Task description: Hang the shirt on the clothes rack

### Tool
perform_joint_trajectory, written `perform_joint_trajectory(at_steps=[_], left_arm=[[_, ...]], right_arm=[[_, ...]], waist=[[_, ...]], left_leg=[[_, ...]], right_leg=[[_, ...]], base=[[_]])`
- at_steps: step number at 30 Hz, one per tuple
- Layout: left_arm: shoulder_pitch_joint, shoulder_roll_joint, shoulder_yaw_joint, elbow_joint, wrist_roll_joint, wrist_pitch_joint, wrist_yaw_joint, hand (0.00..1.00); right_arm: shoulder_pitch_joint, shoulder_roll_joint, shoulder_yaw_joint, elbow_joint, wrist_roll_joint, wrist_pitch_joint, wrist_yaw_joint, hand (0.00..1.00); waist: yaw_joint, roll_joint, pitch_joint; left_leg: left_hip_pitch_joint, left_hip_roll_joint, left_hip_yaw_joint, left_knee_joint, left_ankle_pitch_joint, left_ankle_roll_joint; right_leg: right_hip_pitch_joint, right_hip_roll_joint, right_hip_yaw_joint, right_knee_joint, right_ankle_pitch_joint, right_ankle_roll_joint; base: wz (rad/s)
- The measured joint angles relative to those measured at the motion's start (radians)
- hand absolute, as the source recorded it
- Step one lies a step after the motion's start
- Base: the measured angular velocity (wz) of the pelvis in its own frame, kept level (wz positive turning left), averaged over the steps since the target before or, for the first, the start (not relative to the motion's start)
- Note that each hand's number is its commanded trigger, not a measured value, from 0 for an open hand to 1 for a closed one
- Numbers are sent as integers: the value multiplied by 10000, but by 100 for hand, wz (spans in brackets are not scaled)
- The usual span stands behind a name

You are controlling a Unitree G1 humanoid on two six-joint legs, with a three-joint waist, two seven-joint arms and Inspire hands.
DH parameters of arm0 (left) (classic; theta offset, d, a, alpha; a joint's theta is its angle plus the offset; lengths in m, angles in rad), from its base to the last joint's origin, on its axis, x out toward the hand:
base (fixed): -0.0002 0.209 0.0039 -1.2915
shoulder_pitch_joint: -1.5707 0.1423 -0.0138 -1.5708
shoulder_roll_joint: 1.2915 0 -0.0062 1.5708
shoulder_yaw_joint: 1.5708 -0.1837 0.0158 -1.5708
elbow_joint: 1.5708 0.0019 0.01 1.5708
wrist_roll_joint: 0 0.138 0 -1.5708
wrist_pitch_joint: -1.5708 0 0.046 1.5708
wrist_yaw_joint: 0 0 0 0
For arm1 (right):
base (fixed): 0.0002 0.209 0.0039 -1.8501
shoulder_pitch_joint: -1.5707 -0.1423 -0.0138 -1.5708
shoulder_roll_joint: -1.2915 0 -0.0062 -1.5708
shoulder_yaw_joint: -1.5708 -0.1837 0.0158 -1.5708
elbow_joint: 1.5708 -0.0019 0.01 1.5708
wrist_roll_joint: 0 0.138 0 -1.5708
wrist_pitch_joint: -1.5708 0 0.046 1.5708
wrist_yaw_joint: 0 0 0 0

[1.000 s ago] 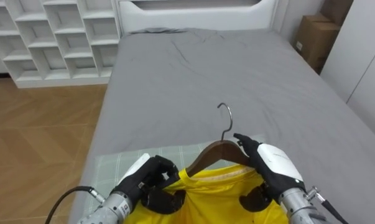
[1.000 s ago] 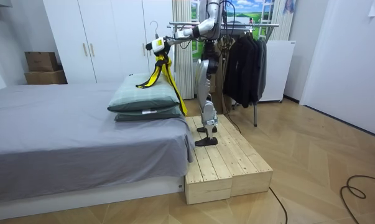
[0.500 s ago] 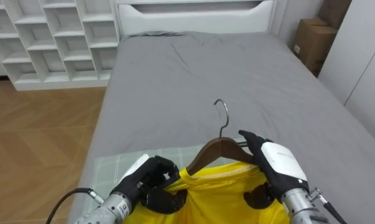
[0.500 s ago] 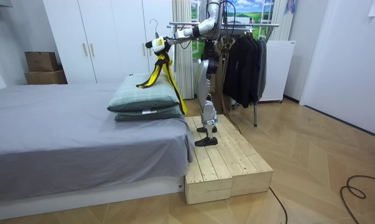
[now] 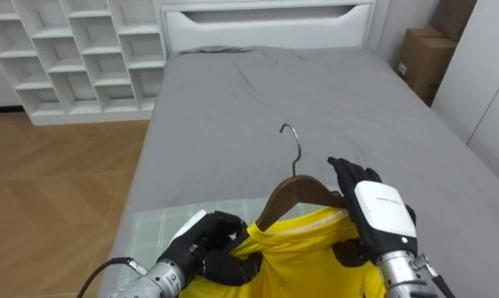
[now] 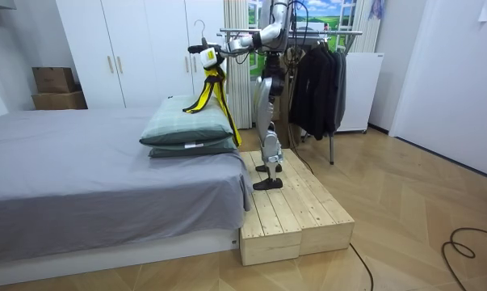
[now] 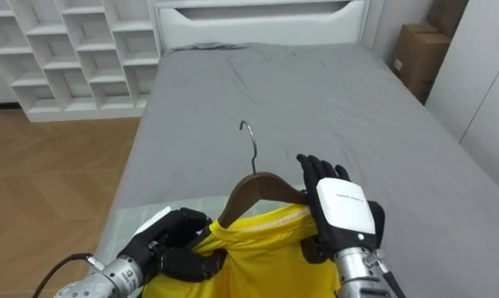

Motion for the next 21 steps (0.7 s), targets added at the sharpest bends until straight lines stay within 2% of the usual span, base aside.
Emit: perform_joint_trajectory(at_steps=[7,8,9,11,13,21], left_arm=[[-1,-82,-4,-2,-374,201,1,100],[-2,-89,-6,-3,-410,201,1,100],[-1,-91,-10,-3,-459,204,2,100],[-2,-93,-11,-3,-463,205,1,100],[-2,-92,-11,-1,-485,206,3,100],[-1,-12,-112,0,-486,207,25,100]], right_arm=[[0,9,-3,246,-198,122,-575,0],[-2,9,-3,237,-200,122,-636,2],[3,10,3,234,-203,125,-745,58],[32,9,8,234,-212,130,-838,76],[84,2,19,235,-186,148,-975,100],[99,-178,393,235,-207,453,-1109,100]], waist=[[2,20,-11],[9,23,-17],[17,23,-17],[53,21,-18],[112,23,-19],[232,12,-13]], left_leg=[[-124,-2,-7,18,-13,8],[-151,-2,-2,21,-12,9],[-179,-2,-2,20,-11,9],[-171,-4,6,24,-10,8],[-132,-6,25,27,-9,7],[-132,4,18,31,-10,5]], right_leg=[[-135,5,-38,6,0,-1],[-173,5,-25,13,1,-2],[-196,9,-12,12,1,-3],[-192,10,59,8,1,-2],[-150,11,83,-13,0,-2],[-139,6,45,-7,0,-2]], base=[[1],[0],[-3],[-5],[-5],[0]])
